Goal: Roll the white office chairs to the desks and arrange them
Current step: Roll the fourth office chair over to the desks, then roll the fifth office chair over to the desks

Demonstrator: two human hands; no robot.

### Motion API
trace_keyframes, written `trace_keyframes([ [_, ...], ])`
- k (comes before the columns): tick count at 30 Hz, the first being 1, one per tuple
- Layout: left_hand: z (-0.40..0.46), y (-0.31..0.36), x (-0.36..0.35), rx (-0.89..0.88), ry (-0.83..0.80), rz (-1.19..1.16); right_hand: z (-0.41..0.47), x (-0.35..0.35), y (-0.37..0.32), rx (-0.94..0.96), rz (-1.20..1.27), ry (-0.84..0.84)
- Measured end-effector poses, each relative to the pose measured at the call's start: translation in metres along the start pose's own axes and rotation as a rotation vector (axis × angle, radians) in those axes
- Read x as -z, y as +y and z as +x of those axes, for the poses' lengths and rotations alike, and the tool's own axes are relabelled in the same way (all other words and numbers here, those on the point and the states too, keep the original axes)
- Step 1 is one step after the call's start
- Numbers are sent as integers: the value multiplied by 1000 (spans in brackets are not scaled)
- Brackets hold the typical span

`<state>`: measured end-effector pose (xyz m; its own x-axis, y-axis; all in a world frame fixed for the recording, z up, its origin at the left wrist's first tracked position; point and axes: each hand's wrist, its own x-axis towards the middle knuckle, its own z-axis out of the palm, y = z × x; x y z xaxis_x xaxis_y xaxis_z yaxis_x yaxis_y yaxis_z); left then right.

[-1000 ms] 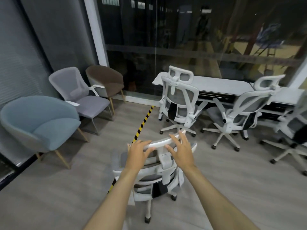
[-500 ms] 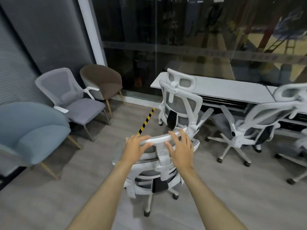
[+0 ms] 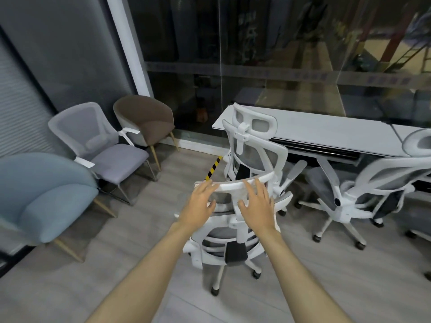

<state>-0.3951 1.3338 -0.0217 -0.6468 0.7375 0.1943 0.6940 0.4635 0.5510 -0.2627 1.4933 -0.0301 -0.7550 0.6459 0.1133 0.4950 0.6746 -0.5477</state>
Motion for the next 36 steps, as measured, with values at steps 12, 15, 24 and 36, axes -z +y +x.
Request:
trace_keyframes([
  [12, -98, 6, 59, 107, -173, 274, -67, -23, -64, 245, -83, -16],
  [15, -171, -17, 81, 170, -96, 404, -110, -44, -100, 380, -103, -85],
  [24, -484, -58, 153, 625, 129, 476, -325, -106, -251, 809, -223, -418],
  [36, -902, -63, 229, 1289, 442, 435, -675, -178, -456, 1371, -153, -769],
])
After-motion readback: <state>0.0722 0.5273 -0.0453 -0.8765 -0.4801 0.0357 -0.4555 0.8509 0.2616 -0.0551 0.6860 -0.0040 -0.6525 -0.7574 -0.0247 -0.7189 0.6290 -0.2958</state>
